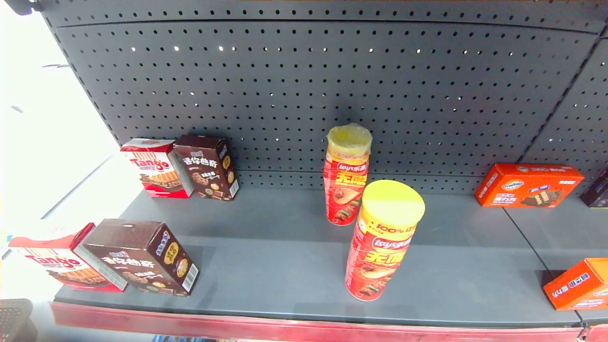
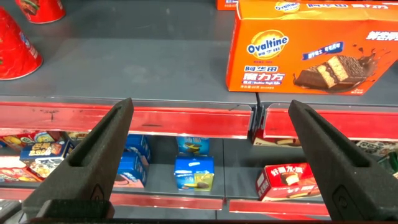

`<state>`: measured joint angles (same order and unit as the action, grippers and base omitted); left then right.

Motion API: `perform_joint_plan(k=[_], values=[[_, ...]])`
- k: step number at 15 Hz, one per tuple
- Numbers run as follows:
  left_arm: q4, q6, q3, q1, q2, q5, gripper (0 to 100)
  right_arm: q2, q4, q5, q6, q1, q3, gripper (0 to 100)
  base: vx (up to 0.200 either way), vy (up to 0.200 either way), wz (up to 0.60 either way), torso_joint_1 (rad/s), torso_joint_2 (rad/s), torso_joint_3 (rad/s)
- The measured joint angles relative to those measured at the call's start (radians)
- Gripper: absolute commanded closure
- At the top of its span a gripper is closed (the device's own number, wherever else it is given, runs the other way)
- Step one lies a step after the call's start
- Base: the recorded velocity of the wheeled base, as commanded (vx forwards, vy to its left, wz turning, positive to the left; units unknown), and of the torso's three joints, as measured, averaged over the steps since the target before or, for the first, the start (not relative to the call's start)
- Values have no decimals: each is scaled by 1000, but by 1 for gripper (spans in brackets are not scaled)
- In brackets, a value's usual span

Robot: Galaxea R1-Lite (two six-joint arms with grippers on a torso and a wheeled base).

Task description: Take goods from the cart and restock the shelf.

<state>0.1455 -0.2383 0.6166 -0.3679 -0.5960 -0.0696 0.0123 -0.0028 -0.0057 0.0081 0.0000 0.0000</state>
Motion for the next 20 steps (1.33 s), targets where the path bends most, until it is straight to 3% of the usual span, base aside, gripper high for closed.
perform_joint_plan(k=[3, 4, 6, 11, 17, 19, 20], values=[[-66, 94, -185, 233, 241, 212, 0, 0, 0, 0, 0, 0, 0, 0, 0, 0, 0, 0, 0, 0], [-74, 121, -268, 290, 319, 275, 0, 0, 0, 0, 0, 0, 0, 0, 0, 0, 0, 0, 0, 0], [-86, 155, -395, 354, 440, 339, 0, 0, 0, 0, 0, 0, 0, 0, 0, 0, 0, 0, 0, 0], [-44, 149, -593, 366, 576, 342, 0, 0, 0, 0, 0, 0, 0, 0, 0, 0, 0, 0, 0, 0], [-85, 160, -616, 365, 600, 361, 0, 0, 0, 0, 1, 0, 0, 0, 0, 0, 0, 0, 0, 0], [-94, 167, -616, 366, 600, 314, 0, 0, 0, 0, 0, 0, 0, 0, 0, 0, 0, 0, 0, 0], [-104, 165, -615, 366, 600, 248, 0, 0, 0, 0, 0, 0, 0, 0, 0, 0, 0, 0, 0, 0]])
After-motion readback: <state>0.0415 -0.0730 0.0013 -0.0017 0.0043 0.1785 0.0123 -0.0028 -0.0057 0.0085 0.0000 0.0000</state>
